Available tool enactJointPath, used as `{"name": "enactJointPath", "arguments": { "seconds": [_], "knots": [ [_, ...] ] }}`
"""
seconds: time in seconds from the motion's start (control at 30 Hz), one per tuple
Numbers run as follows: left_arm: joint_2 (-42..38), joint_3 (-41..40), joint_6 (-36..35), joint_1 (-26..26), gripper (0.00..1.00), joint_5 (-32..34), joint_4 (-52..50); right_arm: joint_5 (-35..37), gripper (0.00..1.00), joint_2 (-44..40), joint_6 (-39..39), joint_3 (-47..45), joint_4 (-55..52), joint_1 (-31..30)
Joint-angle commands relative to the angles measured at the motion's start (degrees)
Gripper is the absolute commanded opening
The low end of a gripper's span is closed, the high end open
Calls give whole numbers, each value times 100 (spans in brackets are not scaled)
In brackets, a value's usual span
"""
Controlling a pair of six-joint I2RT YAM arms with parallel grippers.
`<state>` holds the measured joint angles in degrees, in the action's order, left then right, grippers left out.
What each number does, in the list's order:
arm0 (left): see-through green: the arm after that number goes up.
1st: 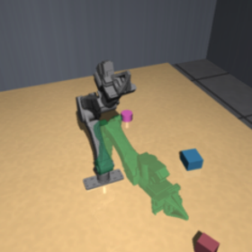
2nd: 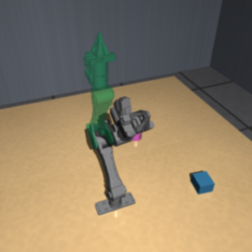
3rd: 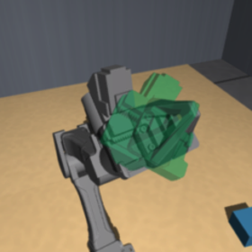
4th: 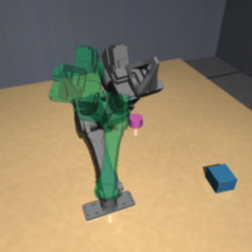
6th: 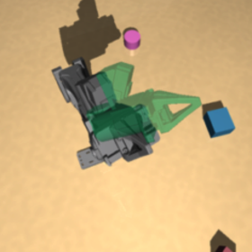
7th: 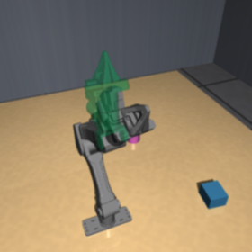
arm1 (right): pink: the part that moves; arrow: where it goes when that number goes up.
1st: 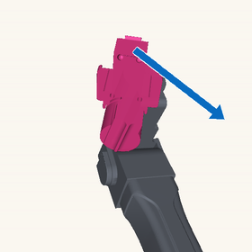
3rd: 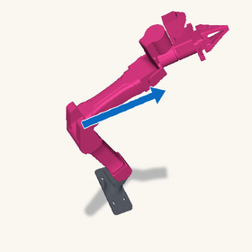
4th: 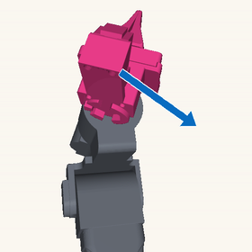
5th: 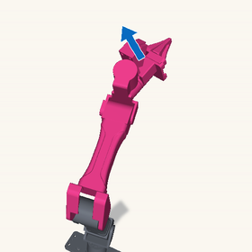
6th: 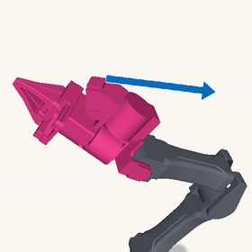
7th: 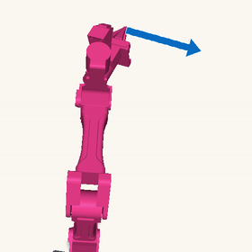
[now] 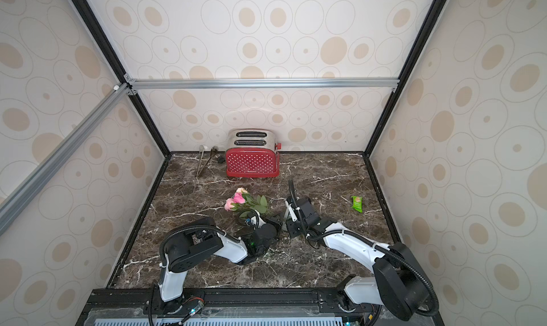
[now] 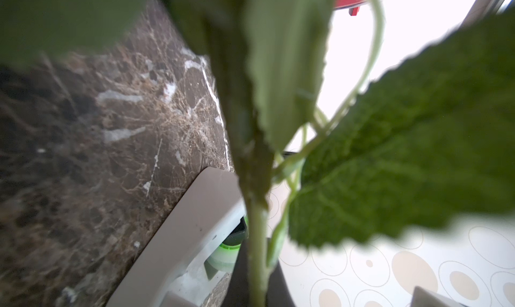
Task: Wrap bouquets with tape
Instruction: Stick the tape to the bouquet.
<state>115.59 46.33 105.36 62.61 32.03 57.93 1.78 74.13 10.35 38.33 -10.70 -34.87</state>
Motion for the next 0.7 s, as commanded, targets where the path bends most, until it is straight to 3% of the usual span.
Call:
{"name": "enactJointPath", "arguments": {
  "seconds": [0.0, 0.1, 0.3, 0.67],
  "knots": [
    [-142, 85, -51, 22, 0, 57, 122, 527, 37, 126, -52, 33, 46, 38],
    [-133, 92, -60, 20, 0, 48, 122, 513, 30, 189, -95, 67, 17, 38],
    [-155, 88, -77, 18, 0, 57, 123, 533, 36, 77, -44, 92, -75, 24],
    [-168, 56, -112, 13, 0, 37, 165, 344, 43, -1103, 245, 53, -612, 24]
  ]
}}
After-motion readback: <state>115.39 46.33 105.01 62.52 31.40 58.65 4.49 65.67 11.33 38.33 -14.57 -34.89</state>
